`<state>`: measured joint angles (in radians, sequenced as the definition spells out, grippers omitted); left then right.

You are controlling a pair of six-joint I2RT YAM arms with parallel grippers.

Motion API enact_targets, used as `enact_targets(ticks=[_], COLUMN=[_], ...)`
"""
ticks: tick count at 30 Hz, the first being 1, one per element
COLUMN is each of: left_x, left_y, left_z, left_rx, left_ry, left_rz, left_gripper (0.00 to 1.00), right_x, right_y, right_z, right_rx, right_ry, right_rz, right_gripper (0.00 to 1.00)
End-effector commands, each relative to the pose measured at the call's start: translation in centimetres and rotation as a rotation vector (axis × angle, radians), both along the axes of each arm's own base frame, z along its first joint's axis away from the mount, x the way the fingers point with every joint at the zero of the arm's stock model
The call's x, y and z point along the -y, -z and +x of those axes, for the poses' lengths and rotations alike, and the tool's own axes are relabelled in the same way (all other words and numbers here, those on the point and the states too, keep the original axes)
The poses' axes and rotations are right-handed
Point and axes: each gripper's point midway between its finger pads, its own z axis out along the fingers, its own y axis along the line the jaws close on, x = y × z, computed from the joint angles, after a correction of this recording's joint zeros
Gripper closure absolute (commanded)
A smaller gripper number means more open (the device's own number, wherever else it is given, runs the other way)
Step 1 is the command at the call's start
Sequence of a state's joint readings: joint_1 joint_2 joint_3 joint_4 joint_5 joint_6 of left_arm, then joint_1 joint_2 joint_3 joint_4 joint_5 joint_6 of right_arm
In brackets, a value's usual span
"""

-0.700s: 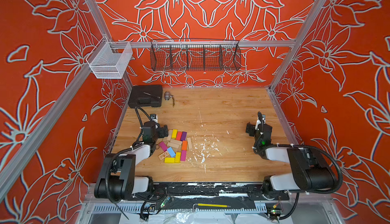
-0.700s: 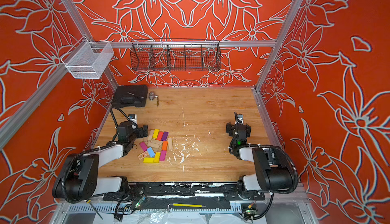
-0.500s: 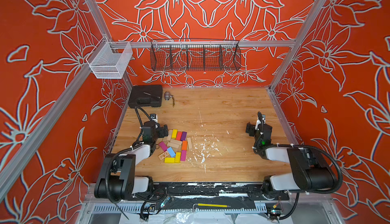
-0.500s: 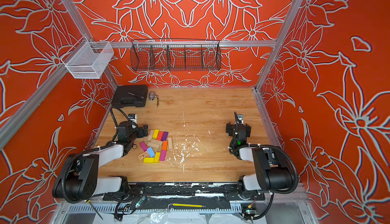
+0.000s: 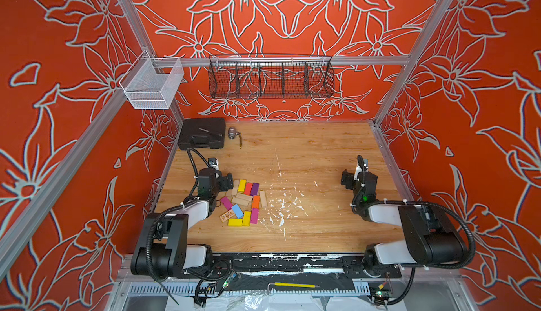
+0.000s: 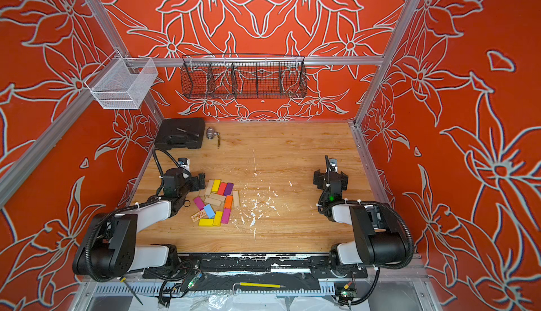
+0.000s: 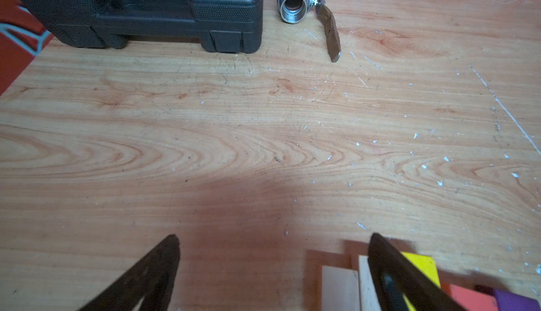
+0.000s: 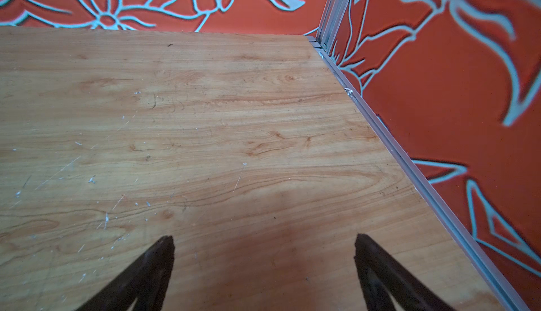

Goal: Assemble the letter k with building blocks
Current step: Pick up the building block from the center of the board.

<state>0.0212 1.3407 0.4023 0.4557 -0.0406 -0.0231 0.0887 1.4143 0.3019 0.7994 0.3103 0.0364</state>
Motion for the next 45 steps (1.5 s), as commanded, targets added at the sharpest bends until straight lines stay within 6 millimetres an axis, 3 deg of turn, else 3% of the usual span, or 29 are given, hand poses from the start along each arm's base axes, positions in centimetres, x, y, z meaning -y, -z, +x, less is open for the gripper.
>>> enact_targets(ticks=[1, 10, 15, 21, 24, 29, 34, 40, 45], left_x=[-0.3, -0.5, -1.8, -2.1, -1.0, 1.5, 4.6, 6.0, 5.5], left_y=[-0.8, -0.9, -3.4, -7.4, -9.0, -9.5, -9.0, -6.6, -3.2], left_z=[0.7, 0.6, 0.5, -1.3, -2.0, -3.7, -5.1, -7.0, -7.7], left_rx=[0.03, 0.035, -0.001, 0.007, -0.032, -0.261, -0.493, -0.722, -0.862], left_ry=[-0.012, -0.028, -0.137, -0.265, -0.283, -0.344, -0.257, -0.198, -0.169], left_rz=[-0.001, 0.008, 0.052, -0.012, -0.119, -0.344, -0.38, -0.35, -0.259], left_gripper=[0.03, 0.03, 0.03, 0.01, 0.04, 0.26, 0.36, 0.45, 0.52], right_x=[0.2, -0.1, 0.0, -0.9, -3.3, -9.6, -15.1, -21.0, -24.9], right_y=[-1.0, -2.1, -5.5, -10.4, -11.9, -14.3, -15.5, -16.2, -16.6], right_z=[0.3, -0.3, -1.7, -4.0, -4.8, -5.5, -7.3, -10.3, -12.1], right_rx=[0.035, 0.077, 0.067, 0.094, 0.014, -0.158, -0.353, -0.528, -0.579], right_ry=[0.013, -0.013, 0.001, 0.026, -0.052, -0.311, -0.527, -0.736, -0.848], right_rz=[-0.013, -0.012, 0.017, 0.269, 0.418, 0.629, 0.644, 0.602, 0.578], right_gripper=[0.02, 0.02, 0.02, 0.04, 0.06, 0.09, 0.1, 0.11, 0.13])
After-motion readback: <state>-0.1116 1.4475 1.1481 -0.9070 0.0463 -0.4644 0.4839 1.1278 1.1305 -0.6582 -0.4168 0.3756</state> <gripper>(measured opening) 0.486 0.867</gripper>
